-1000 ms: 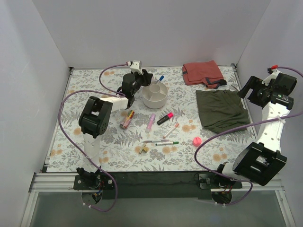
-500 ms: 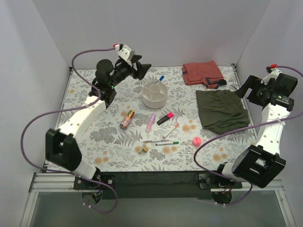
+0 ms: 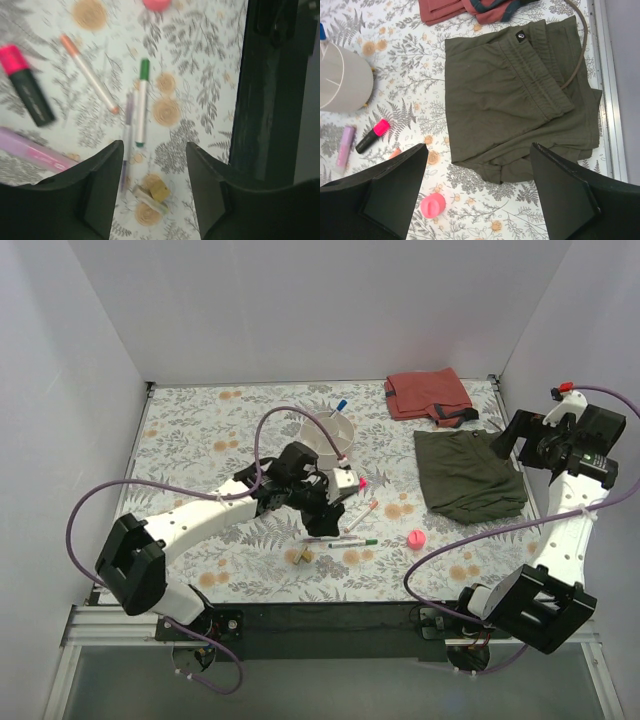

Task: Sort the stationery into containers
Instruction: Pick up the pen from the center of the board.

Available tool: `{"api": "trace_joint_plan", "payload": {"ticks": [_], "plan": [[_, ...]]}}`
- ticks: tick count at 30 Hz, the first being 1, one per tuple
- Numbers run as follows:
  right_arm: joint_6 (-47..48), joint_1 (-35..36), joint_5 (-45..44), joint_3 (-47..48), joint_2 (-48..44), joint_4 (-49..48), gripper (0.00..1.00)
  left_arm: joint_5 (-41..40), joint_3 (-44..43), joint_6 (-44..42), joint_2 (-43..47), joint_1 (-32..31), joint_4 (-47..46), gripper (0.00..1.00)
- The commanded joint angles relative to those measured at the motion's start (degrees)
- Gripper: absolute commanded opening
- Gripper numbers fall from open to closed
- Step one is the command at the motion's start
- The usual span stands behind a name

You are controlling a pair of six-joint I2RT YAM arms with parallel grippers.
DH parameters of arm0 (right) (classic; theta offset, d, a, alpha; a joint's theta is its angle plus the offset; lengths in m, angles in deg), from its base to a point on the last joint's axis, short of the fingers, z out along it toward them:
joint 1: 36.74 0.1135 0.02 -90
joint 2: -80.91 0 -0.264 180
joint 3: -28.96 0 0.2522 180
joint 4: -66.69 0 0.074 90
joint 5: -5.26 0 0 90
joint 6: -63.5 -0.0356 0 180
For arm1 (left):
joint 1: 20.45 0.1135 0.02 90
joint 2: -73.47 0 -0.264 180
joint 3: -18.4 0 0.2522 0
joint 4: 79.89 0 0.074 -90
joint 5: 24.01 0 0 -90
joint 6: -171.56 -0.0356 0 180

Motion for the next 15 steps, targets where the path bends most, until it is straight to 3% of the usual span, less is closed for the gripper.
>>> {"api": "trace_joint_plan", "payload": {"ticks": [1,10,15], "plan": [[6.79,-0.16,1.57,-1.59,-2.34,2.77,0.90,-1.61,-0.56,-4.66,-0.18,-2.78,3.41,0.49],[10.57,-0.16,0.25,-6.16,-4.45,4.62,0.88,-3.19,-8.21,-5.10,-14.85,-12.10,7.54,0.47],[11.54,-0.16,1.04,-5.99,-4.72,4.45,0.89,-6.35,-10.32,-5.80,-18.63,-13.69,3.59,0.50]]}}
